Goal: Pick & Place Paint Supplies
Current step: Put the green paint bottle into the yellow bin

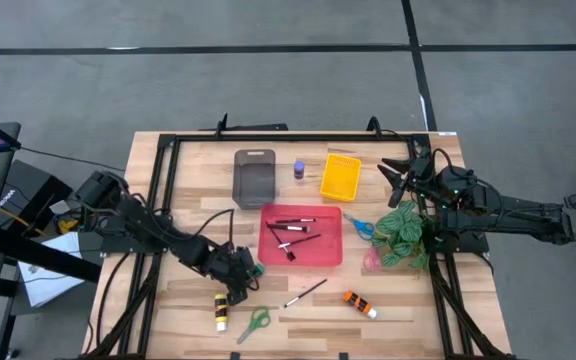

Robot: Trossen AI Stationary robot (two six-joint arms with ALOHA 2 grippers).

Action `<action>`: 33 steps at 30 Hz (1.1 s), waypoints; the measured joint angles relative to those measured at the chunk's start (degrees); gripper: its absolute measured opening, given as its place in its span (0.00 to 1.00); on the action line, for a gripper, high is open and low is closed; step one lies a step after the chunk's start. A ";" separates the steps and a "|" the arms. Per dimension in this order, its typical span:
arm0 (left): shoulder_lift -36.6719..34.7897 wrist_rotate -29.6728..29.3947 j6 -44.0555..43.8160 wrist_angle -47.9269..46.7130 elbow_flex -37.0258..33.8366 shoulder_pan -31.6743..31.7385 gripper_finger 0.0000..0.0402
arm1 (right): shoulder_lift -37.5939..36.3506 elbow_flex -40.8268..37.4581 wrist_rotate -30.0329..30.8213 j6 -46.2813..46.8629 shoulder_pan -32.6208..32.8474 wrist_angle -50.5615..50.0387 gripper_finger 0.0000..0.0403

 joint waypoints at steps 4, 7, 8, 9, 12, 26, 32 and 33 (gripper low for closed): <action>1.14 0.03 -0.89 -2.21 -0.01 0.00 0.55 | 0.00 0.00 0.00 -0.01 0.00 -0.03 0.24; 1.87 0.13 -2.01 -4.11 0.08 0.00 0.55 | 0.01 0.00 0.00 -0.09 0.00 -0.05 0.24; 1.97 0.37 -2.02 -4.78 0.10 0.00 0.55 | 0.00 0.00 0.00 -0.14 0.00 -0.04 0.24; 2.11 0.42 -1.92 -4.93 0.19 0.00 0.55 | 0.02 0.00 0.00 -0.15 0.00 -0.09 0.24; 2.11 0.35 -0.44 -5.16 0.15 0.00 0.53 | 0.00 0.00 0.00 -0.27 0.00 -0.18 0.24; 1.64 1.04 0.40 -5.97 -0.05 -0.79 0.39 | 0.02 0.00 0.00 -0.38 -0.02 -0.30 0.24; 1.06 1.99 0.33 -7.25 -0.14 -1.24 0.37 | 0.02 0.00 0.00 -0.38 -0.02 -0.29 0.24; 1.06 2.07 0.33 -7.30 -0.14 -1.29 0.37 | 0.02 0.00 0.00 -0.38 -0.02 -0.30 0.24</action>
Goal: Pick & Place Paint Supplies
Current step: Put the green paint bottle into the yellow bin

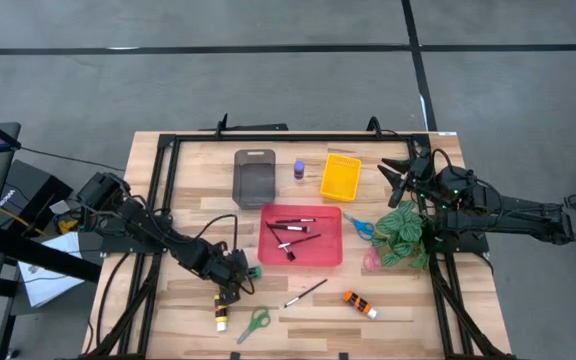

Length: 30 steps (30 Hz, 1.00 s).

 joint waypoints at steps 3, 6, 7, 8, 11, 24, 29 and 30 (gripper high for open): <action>0.00 0.84 -0.27 -0.02 0.00 -0.37 0.39 | 0.00 0.00 0.00 0.06 0.00 0.00 0.24; 0.00 0.95 -0.29 -0.11 0.00 -0.67 0.40 | -0.02 0.00 0.00 0.20 0.00 0.02 0.24; 0.00 0.95 -0.29 -0.13 0.00 -0.72 0.40 | 0.00 0.00 0.00 0.20 0.02 0.00 0.24; 0.00 0.96 -0.29 -0.13 0.01 -0.72 0.39 | 0.00 0.00 0.00 0.20 0.00 0.00 0.24; 0.00 1.02 -0.51 -0.15 0.02 -0.72 0.37 | 0.00 0.00 0.00 0.21 0.00 0.00 0.24; -1.70 5.08 1.44 -0.42 0.04 -0.88 0.27 | 0.00 0.00 0.00 -0.02 0.00 0.04 0.24; -7.10 2.70 1.50 -1.36 0.02 -0.77 0.27 | -0.01 0.00 0.00 -0.07 0.02 0.44 0.24; -8.51 1.68 1.54 -1.40 0.02 -0.77 0.27 | -0.01 0.00 -0.01 -0.10 0.02 0.47 0.24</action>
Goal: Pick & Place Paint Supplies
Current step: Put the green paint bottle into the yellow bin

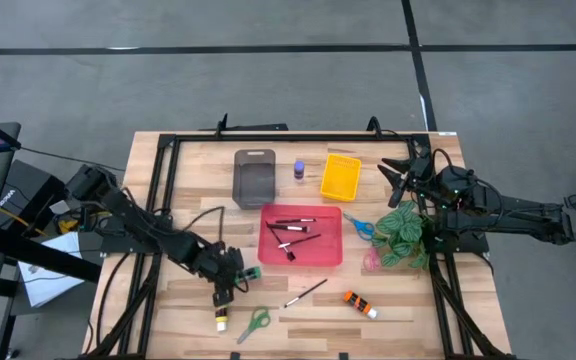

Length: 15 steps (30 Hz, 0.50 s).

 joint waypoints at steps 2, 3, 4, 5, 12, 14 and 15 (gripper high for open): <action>-2.70 -1.49 0.76 0.15 0.00 0.00 0.27 | 0.01 0.00 -0.02 -0.18 0.00 -0.01 0.24; -4.12 -2.40 1.26 -0.01 0.00 -0.02 0.27 | -0.01 0.00 -0.24 -0.59 0.00 -0.01 0.24; -5.35 -3.21 1.86 0.17 0.00 0.00 0.27 | -0.01 0.00 -0.91 -0.91 0.00 0.00 0.24; -6.64 -4.12 2.69 0.26 0.00 0.00 0.27 | 0.01 0.00 -1.78 -1.16 0.00 -0.01 0.24; -14.46 -11.98 11.63 0.75 0.00 1.11 0.27 | 0.57 0.00 -14.96 -4.80 0.00 2.44 0.24; -16.16 -13.34 14.58 0.71 0.00 2.54 0.27 | 1.48 0.00 -18.34 -5.40 0.02 4.20 0.24; -16.74 -13.98 16.33 1.13 0.00 3.42 0.27 | 2.09 0.01 -19.63 -5.53 0.02 5.14 0.24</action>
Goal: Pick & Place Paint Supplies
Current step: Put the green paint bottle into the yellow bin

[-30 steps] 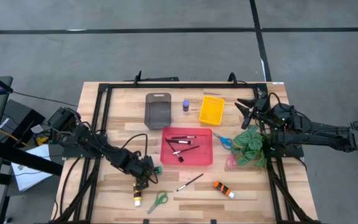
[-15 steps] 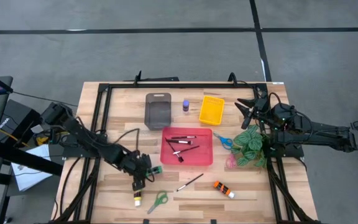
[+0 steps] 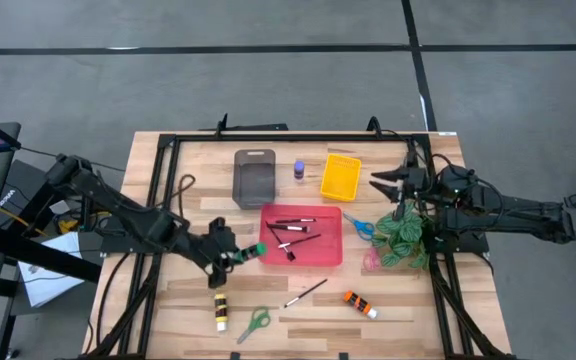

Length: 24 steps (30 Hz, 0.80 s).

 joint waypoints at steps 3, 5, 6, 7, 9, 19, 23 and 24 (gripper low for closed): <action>-0.69 -1.17 5.86 0.62 0.02 3.12 0.27 | 2.05 -0.01 -2.64 0.01 0.07 2.68 0.25; -0.46 -1.41 9.98 2.25 0.02 5.51 0.27 | 4.84 0.01 -4.06 0.01 0.34 5.32 0.27; -0.30 -1.42 11.99 2.88 0.02 6.77 0.27 | 6.72 0.01 -4.41 0.01 0.64 7.00 0.29; 0.16 -1.42 13.99 3.83 0.02 8.07 0.27 | 8.58 0.01 -4.47 -0.02 1.00 8.47 0.31; 1.09 -1.40 18.14 6.31 0.02 10.71 0.27 | 12.16 -0.07 -4.59 -0.40 1.74 11.72 0.37; 7.83 -1.66 35.50 20.59 0.04 21.25 0.27 | 31.28 7.53 -6.10 -1.49 6.05 17.12 0.66; 10.84 -1.44 40.96 26.43 0.04 23.26 0.27 | 38.58 11.59 -6.04 -2.52 8.05 18.47 0.67; 11.05 -1.36 42.04 27.30 0.07 23.50 0.27 | 40.21 12.61 -6.02 -2.59 8.40 18.57 0.67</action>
